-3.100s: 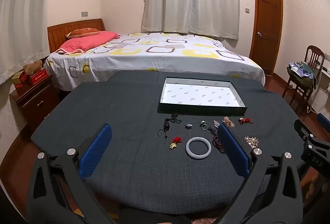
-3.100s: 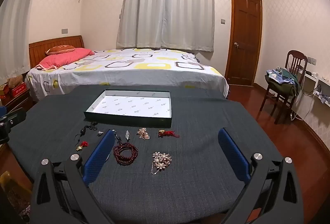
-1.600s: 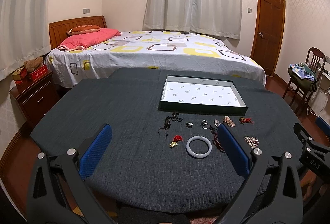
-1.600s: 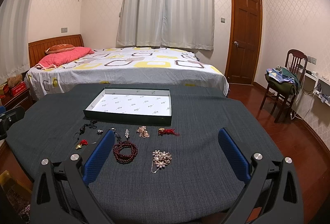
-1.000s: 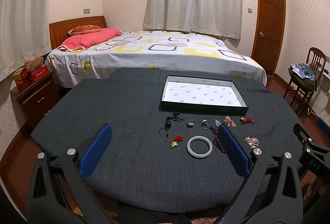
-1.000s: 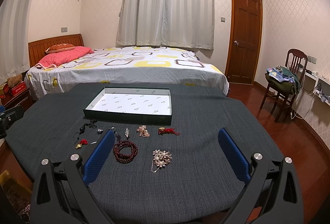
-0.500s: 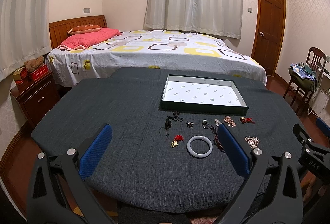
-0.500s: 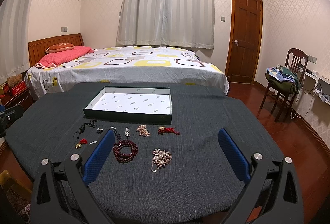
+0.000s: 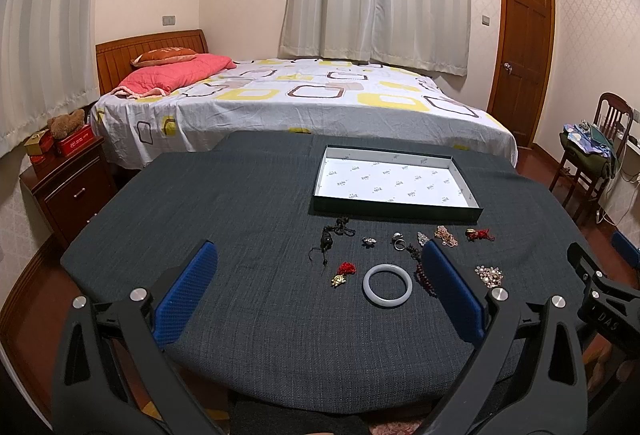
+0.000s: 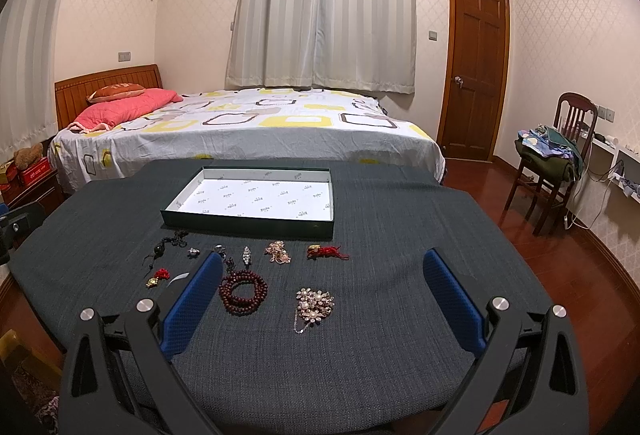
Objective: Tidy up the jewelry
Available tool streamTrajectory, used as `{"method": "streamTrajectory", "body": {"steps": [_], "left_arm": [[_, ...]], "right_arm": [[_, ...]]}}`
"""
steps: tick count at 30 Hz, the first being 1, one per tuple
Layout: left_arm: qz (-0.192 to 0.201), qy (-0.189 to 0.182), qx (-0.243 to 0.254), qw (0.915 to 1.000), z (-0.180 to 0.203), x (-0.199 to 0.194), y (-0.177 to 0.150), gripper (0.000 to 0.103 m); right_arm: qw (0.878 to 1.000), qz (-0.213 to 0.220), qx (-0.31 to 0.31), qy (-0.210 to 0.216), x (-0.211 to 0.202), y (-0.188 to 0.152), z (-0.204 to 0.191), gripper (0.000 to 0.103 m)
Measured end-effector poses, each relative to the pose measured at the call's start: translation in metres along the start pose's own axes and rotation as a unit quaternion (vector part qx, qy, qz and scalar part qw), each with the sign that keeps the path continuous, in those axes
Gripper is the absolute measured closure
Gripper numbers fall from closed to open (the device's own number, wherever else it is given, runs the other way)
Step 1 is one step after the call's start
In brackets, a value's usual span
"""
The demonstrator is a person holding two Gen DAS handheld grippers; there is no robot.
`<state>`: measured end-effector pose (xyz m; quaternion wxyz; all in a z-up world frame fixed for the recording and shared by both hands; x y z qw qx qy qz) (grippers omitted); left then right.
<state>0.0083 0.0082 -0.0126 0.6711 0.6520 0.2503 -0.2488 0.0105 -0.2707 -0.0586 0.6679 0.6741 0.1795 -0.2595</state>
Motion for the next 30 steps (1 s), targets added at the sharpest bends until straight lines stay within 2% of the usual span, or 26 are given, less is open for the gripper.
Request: {"method": "streamTrajectory", "body": {"steps": [7, 14, 20, 24, 30], "left_arm": [[0.0, -0.002, -0.003, 1.0, 0.0, 0.0, 0.001, 0.003], [-0.003, -0.026, -0.047, 0.9986, -0.021, 0.012, -0.002, 0.003], [-0.02, -0.05, -0.05, 0.9973, -0.028, 0.044, -0.012, 0.003], [-0.022, -0.037, -0.038, 0.9983, -0.027, 0.07, -0.022, 0.003], [-0.068, -0.038, -0.042, 0.9961, -0.024, 0.122, -0.032, 0.003]], "right_arm": [[1.0, 0.0, 0.0, -0.001, 0.003, -0.005, 0.0, 0.005], [1.0, 0.014, -0.001, -0.005, 0.017, -0.022, 0.001, 0.005], [1.0, 0.008, 0.0, 0.007, 0.049, -0.043, 0.007, 0.005], [1.0, -0.012, -0.007, 0.013, 0.075, -0.058, 0.004, 0.005], [0.998, -0.053, -0.028, 0.009, 0.11, -0.064, -0.008, 0.005]]}}
Point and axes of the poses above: each gripper's, at about its wrist camera, not at the fingertips, and x roughly the way its jaws point, z to its right, y to its top, the point moved 1 cm from there along x, roughly the way its jaws point, and after that the axes turned 10 degrees about -z, right-handed, at the moved point
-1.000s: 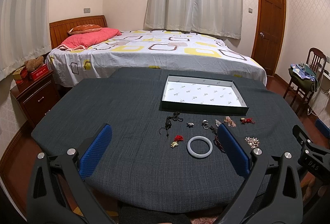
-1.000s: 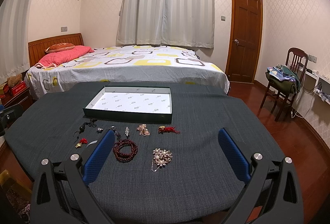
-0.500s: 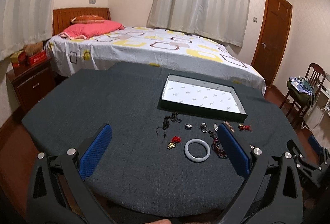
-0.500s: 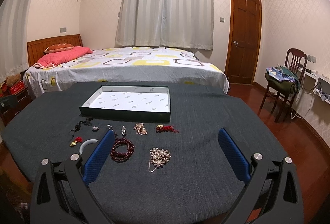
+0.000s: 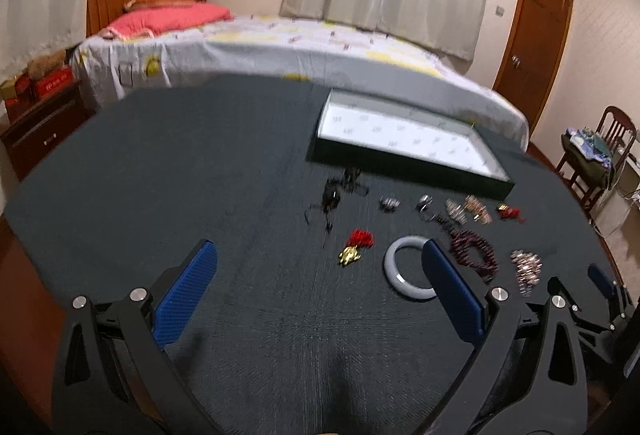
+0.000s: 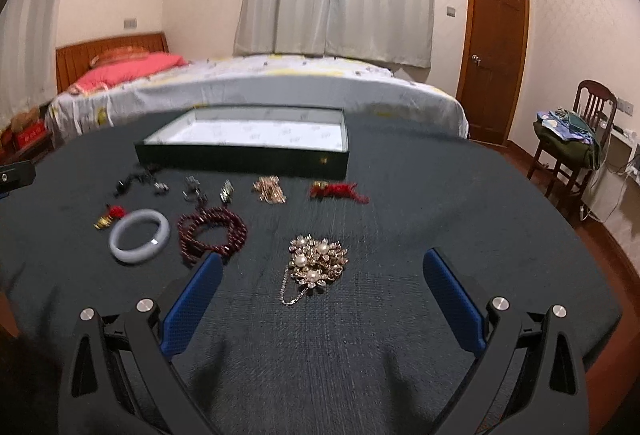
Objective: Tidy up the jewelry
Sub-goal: 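Move the right tool over the pearl flower brooch while the left tool approaches the red tassel charm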
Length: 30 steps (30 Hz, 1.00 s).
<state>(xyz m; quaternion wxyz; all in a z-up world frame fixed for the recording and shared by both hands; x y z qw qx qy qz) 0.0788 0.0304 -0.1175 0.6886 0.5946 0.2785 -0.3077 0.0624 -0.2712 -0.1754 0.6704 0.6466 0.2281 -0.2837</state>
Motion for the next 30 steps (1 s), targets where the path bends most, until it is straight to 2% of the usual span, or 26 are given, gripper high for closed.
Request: {"method": "streamTrajectory", "body": {"steps": [4, 9, 23, 24, 25, 26, 30], "left_arm": [[-0.033, 0.01, 0.004, 0.9994, 0.001, 0.033, -0.002, 0.003], [-0.045, 0.014, 0.006, 0.9989, -0.001, 0.055, 0.0, 0.003], [-0.073, 0.015, 0.004, 0.9972, -0.003, 0.082, 0.0, 0.003], [-0.074, 0.013, 0.002, 0.9971, -0.004, 0.083, 0.0, 0.003], [-0.076, 0.013, 0.001, 0.9971, -0.004, 0.084, 0.001, 0.003], [-0.077, 0.012, 0.0, 0.997, -0.005, 0.084, 0.001, 0.003], [-0.078, 0.011, 0.001, 0.9969, -0.004, 0.086, 0.001, 0.003]], "right_arm": [[0.999, -0.027, 0.017, 0.006, 0.02, 0.007, 0.003, 0.005], [0.998, -0.052, 0.03, 0.012, 0.041, 0.013, 0.005, 0.005], [0.995, -0.095, 0.013, 0.0, 0.051, 0.017, -0.005, 0.008], [0.995, -0.097, 0.007, -0.002, 0.05, 0.016, -0.008, 0.013], [0.995, -0.101, 0.004, -0.003, 0.052, 0.017, -0.008, 0.028], [0.994, -0.107, 0.005, -0.002, 0.053, 0.015, -0.008, 0.035], [0.994, -0.112, 0.014, 0.008, 0.054, 0.017, -0.004, 0.036]]}}
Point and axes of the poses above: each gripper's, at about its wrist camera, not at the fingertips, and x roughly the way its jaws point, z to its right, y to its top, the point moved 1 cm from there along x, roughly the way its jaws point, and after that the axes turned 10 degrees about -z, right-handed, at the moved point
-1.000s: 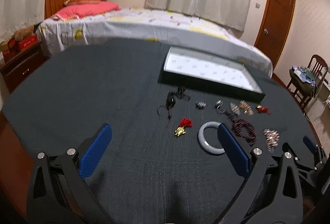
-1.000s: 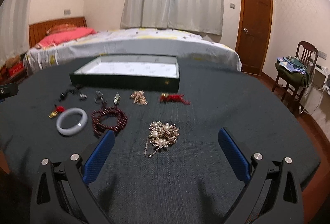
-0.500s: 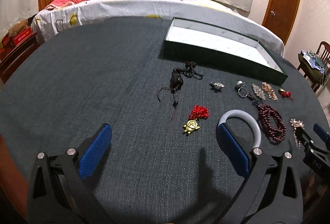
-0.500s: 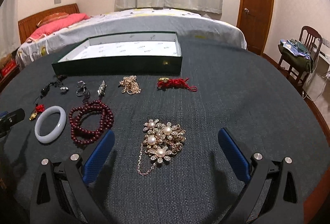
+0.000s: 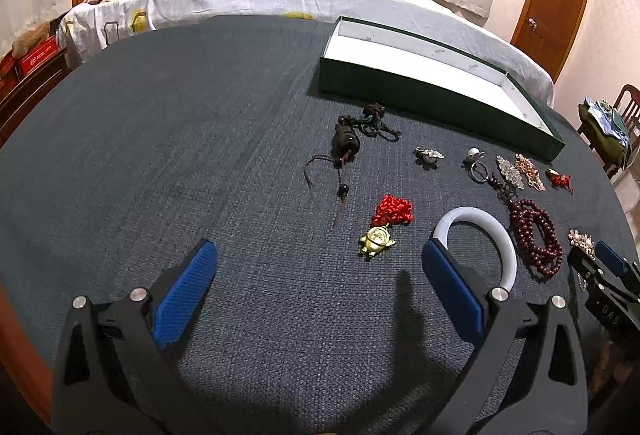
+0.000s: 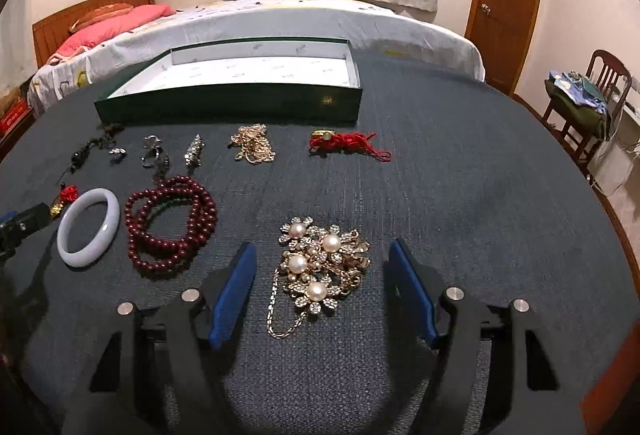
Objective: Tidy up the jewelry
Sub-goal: 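Move the right tool over the pearl flower brooch while the left tool approaches the red tassel charm, then close the right tool on the pearl brooch while the left tool grasps the red tassel charm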
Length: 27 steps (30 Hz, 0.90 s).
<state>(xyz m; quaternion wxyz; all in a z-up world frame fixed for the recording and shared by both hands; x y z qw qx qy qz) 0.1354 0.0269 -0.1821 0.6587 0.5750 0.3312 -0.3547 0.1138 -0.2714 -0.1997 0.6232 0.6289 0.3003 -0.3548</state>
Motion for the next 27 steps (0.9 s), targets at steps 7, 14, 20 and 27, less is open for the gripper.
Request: {"method": "streamTrajectory", "body": {"steps": [7, 14, 20, 27], "left_arm": [[-0.002, -0.001, 0.01, 0.9999, 0.005, 0.001, 0.0, 0.003], [-0.005, -0.002, 0.024, 0.9997, 0.01, 0.001, -0.001, 0.016], [-0.009, 0.002, 0.013, 0.9999, 0.008, 0.001, 0.0, 0.016], [-0.014, -0.006, 0.023, 0.9996, 0.013, 0.0, 0.002, 0.029]], "right_arm": [[1.0, -0.006, 0.011, 0.028, 0.001, 0.002, 0.003, 0.047], [0.999, -0.005, 0.008, 0.038, 0.001, 0.002, 0.003, 0.059], [0.999, -0.002, 0.007, 0.051, 0.0, 0.0, 0.002, 0.065], [0.998, -0.002, 0.014, 0.062, -0.001, 0.0, 0.004, 0.066]]}}
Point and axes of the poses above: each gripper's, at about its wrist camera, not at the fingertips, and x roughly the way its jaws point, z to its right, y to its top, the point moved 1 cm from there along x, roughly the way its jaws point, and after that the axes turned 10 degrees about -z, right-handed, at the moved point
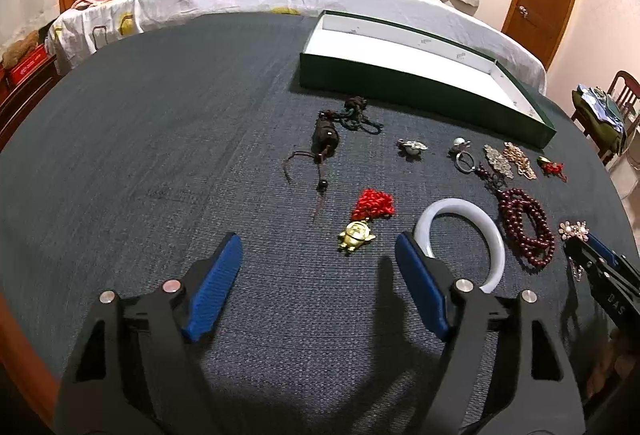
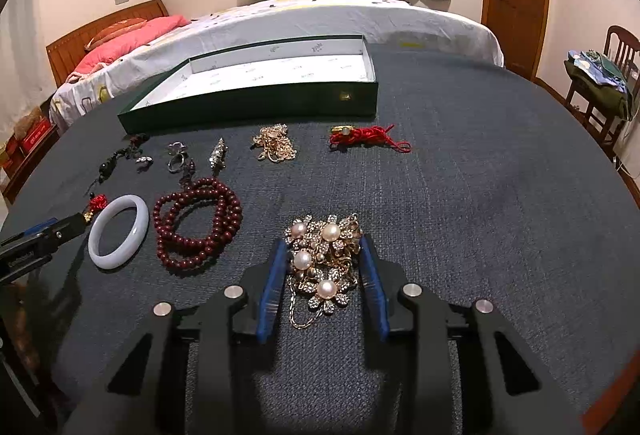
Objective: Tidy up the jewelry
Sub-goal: 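Close the right tool on the pearl brooch while the left tool grasps the red tassel charm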
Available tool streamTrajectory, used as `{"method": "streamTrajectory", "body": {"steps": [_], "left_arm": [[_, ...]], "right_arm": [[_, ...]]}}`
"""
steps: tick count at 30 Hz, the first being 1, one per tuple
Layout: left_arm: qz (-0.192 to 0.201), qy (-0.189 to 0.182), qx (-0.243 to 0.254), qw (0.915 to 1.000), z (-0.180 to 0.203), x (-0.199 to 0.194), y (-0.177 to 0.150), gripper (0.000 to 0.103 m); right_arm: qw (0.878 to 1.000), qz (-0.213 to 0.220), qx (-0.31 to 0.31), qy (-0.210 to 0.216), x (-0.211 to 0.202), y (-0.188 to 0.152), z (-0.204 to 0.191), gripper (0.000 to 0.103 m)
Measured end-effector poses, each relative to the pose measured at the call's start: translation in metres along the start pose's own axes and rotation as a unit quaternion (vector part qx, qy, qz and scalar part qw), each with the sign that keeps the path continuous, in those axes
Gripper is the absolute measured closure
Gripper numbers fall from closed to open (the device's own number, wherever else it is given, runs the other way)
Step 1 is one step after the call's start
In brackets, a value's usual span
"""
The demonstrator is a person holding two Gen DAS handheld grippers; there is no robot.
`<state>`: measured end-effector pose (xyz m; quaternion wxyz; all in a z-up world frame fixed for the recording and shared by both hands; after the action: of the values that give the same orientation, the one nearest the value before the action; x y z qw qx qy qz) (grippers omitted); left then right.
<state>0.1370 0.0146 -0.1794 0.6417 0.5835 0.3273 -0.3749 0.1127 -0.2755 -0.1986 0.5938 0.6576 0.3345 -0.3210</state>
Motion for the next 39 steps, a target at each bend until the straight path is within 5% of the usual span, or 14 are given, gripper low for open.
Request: {"method": "streamTrajectory", "body": {"steps": [21, 35, 39], "left_arm": [[-0.001, -0.052, 0.051, 0.9973, 0.016, 0.007, 0.009, 0.076], [-0.007, -0.065, 0.067, 0.9956, 0.025, 0.014, 0.021, 0.076], [-0.01, -0.086, 0.053, 0.9948, 0.019, 0.015, 0.022, 0.085]], "right_arm": [[1.0, 0.002, 0.004, 0.01, -0.001, -0.001, 0.002, 0.066], [1.0, 0.001, 0.005, 0.014, -0.001, -0.001, 0.002, 0.066], [1.0, 0.002, 0.004, 0.014, -0.002, -0.002, 0.001, 0.066]]}}
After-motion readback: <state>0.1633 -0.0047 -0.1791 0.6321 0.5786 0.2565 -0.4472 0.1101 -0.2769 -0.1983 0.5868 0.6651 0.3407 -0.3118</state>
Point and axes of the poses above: each gripper's, at about its wrist camera, not at the fingertips, and x roughly the way its jaws point, z to its right, y to its top, the point moved 1 cm from there along x, roughly the way its jaws point, and after that the axes turned 10 degrees about -z, right-handed, at the moved point
